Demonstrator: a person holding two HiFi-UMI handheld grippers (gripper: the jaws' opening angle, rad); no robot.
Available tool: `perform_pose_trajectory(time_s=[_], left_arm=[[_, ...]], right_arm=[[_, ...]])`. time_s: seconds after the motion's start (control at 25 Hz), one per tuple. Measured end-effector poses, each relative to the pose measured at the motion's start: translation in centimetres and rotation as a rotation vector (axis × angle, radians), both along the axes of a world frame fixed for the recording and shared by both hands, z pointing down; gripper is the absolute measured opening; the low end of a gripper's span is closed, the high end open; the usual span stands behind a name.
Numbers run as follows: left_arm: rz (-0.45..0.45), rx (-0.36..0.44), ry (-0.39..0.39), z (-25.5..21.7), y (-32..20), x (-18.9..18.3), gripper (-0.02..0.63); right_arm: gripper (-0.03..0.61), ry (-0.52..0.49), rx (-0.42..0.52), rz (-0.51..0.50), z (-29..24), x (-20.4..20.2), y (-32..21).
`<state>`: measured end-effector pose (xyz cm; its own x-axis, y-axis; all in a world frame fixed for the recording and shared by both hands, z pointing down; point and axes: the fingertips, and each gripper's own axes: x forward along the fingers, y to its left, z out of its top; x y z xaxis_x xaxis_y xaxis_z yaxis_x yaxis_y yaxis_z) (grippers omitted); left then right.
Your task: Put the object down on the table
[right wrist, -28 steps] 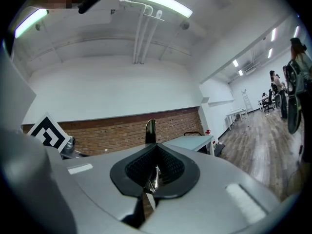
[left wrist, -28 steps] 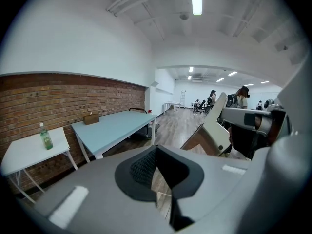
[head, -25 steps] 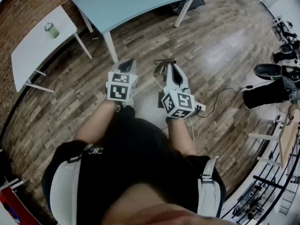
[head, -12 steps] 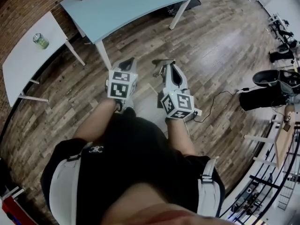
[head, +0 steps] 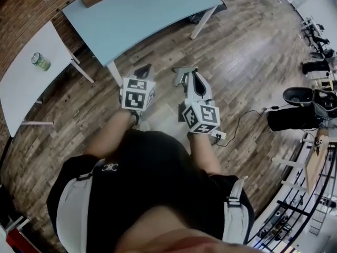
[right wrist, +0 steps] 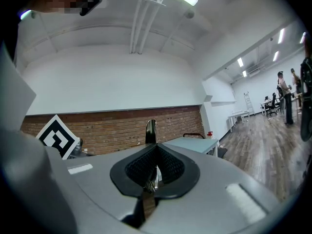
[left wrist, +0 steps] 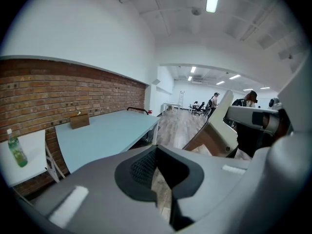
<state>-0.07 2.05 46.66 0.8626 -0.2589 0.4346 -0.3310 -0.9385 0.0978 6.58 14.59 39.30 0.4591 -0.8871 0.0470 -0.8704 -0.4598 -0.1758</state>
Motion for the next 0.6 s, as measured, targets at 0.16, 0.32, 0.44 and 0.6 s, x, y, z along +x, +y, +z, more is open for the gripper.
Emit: perform_pose_trajectory(time_s=[0.16, 0.32, 0.44, 0.6], left_arm=[[0.016, -0.002, 0.007, -0.1, -2.3, 1.6, 0.000], [0.018, -0.008, 0.001, 0.2, -4.0, 2.4, 0.000], [0.009, -0.014, -0.002, 0.6, -5.0, 2.7, 0.000], [-0.012, -0.025, -0.009, 1.1, -6.7, 2.7, 0.000]], right_arm=[[0.015, 0.002, 0.004, 0.018, -0.3, 1.5, -2.3], [0.015, -0.006, -0.009, 0.011, 0.2, 2.1, -4.1], [0.015, -0.011, -0.020, -0.007, 0.7, 2.6, -5.3], [0.015, -0.015, -0.020, -0.032, 0.6, 3.0, -7.2]])
